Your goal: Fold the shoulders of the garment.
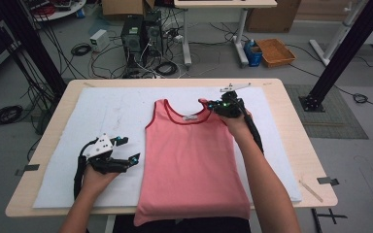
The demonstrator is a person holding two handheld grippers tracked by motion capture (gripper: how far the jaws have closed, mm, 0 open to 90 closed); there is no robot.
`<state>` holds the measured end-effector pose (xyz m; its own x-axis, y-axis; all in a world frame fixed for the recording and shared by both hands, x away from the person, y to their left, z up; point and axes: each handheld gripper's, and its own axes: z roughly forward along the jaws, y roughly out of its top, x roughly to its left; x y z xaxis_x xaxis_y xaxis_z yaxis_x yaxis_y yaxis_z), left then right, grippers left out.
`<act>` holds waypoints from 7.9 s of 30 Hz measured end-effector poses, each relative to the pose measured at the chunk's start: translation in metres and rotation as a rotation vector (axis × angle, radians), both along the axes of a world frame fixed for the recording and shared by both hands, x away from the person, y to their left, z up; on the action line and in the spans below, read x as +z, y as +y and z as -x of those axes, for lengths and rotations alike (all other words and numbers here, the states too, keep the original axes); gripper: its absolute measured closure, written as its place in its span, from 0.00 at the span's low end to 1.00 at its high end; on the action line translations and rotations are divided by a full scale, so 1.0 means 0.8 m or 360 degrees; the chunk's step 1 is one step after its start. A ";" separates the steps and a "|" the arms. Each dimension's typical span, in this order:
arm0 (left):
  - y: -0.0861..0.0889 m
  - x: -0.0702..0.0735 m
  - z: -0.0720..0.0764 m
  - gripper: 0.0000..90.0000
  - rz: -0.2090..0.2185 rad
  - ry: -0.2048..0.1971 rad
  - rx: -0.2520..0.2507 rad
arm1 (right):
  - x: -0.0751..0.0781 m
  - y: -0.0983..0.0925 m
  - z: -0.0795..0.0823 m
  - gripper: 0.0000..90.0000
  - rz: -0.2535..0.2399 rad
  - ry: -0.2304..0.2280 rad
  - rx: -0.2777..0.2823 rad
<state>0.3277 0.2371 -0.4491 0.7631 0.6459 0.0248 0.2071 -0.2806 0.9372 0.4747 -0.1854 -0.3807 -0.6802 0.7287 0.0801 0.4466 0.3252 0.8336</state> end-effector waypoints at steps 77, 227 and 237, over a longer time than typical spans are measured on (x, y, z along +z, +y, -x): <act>-0.002 0.000 0.002 0.24 -0.0023 -0.0026 0.0022 | -0.050 -0.002 0.156 0.93 0.0094 -0.0077 0.0358; -0.139 0.044 -0.235 0.89 -0.0232 0.0342 0.0151 | -0.087 -0.085 0.177 0.24 -0.0171 0.0044 0.0078; -0.127 0.061 -0.176 0.89 -0.0117 0.0259 0.0083 | -0.087 -0.084 0.177 0.24 -0.0156 0.0037 0.0075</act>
<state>0.4686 0.1358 -0.4006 0.7264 0.6855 -0.0479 0.3706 -0.3321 0.8674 0.3330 -0.2523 -0.4502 -0.7106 0.6838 0.1655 0.4524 0.2639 0.8519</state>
